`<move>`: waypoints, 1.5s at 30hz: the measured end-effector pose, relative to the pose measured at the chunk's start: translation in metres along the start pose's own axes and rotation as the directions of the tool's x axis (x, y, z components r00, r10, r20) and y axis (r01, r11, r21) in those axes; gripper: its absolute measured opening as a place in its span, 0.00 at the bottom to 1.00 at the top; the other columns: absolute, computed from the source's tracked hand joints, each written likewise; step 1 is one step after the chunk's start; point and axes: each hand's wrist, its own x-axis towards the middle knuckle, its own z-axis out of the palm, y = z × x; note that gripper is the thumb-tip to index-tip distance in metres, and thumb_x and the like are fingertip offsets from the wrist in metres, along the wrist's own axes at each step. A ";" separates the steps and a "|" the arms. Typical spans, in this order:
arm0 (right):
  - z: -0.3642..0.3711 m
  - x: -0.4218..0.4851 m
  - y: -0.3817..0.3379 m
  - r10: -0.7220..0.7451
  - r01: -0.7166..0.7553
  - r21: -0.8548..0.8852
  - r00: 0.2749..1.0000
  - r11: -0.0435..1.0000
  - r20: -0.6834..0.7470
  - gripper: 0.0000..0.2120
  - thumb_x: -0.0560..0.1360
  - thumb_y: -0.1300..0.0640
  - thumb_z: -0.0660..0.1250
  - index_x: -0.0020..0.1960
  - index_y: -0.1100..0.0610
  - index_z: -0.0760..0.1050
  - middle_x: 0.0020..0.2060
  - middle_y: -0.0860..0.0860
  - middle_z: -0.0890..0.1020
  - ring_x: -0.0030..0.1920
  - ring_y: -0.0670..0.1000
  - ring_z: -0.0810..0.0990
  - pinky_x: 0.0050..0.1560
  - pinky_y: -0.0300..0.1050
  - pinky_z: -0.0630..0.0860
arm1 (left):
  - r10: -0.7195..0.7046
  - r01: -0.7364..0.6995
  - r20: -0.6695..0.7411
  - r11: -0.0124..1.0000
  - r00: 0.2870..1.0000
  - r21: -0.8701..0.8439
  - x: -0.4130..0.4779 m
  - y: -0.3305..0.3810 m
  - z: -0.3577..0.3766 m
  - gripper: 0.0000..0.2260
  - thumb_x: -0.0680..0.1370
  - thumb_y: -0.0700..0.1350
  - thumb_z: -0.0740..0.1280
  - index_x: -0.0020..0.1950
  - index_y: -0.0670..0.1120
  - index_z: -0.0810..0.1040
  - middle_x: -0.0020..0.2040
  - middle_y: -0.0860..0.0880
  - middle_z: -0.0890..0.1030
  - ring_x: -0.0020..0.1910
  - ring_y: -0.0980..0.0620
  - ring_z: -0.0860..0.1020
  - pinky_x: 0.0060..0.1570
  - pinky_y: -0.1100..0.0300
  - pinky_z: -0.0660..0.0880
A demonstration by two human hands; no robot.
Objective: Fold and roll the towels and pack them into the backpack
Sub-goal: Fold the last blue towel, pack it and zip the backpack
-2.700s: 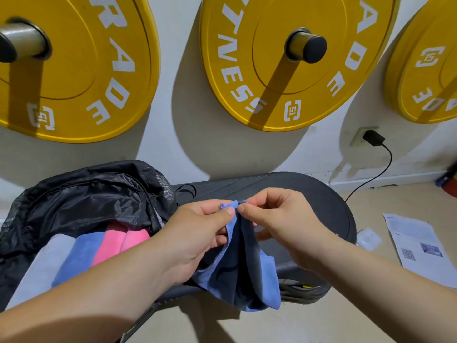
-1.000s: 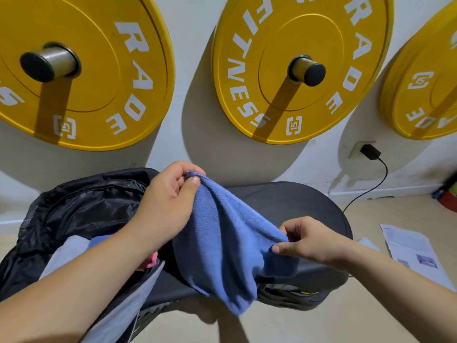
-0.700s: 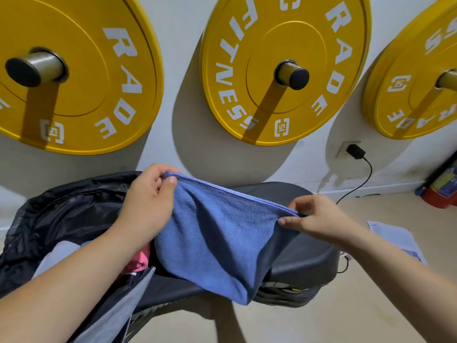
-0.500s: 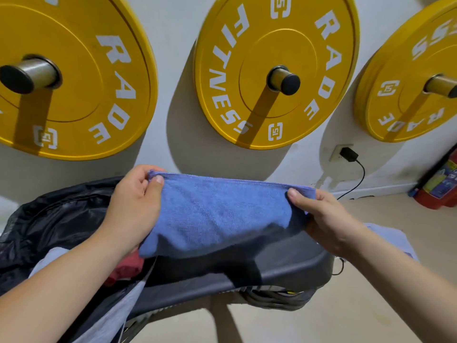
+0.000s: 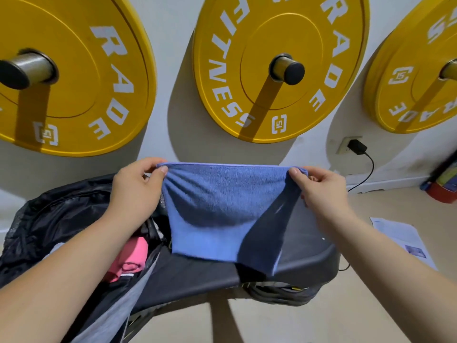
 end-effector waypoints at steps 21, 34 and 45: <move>-0.053 -0.046 0.070 0.429 0.222 -0.726 0.682 0.650 0.592 0.06 0.75 0.54 0.74 0.40 0.51 0.79 0.32 0.43 0.79 0.33 0.42 0.72 0.36 0.30 0.70 | -0.372 0.165 0.777 0.927 0.508 0.336 -0.080 -0.079 -0.001 0.08 0.82 0.38 0.61 0.47 0.47 0.77 0.43 0.44 0.87 0.34 0.56 0.81 0.42 0.61 0.78; -0.042 -0.045 0.077 0.513 -0.011 -0.755 0.739 0.656 0.436 0.09 0.80 0.54 0.68 0.45 0.58 0.79 0.36 0.55 0.85 0.32 0.50 0.85 0.33 0.41 0.79 | -0.447 0.196 0.682 0.888 0.579 0.415 -0.076 -0.075 0.031 0.07 0.80 0.37 0.57 0.51 0.45 0.73 0.33 0.41 0.85 0.26 0.48 0.80 0.31 0.62 0.76; 0.011 0.054 0.129 0.479 0.208 -0.852 0.751 0.481 0.454 0.06 0.75 0.53 0.70 0.40 0.49 0.79 0.38 0.48 0.81 0.44 0.52 0.79 0.42 0.39 0.71 | -0.313 -0.091 0.531 0.793 0.787 0.603 -0.014 -0.101 0.102 0.09 0.74 0.34 0.61 0.43 0.49 0.74 0.40 0.47 0.81 0.39 0.45 0.82 0.37 0.56 0.78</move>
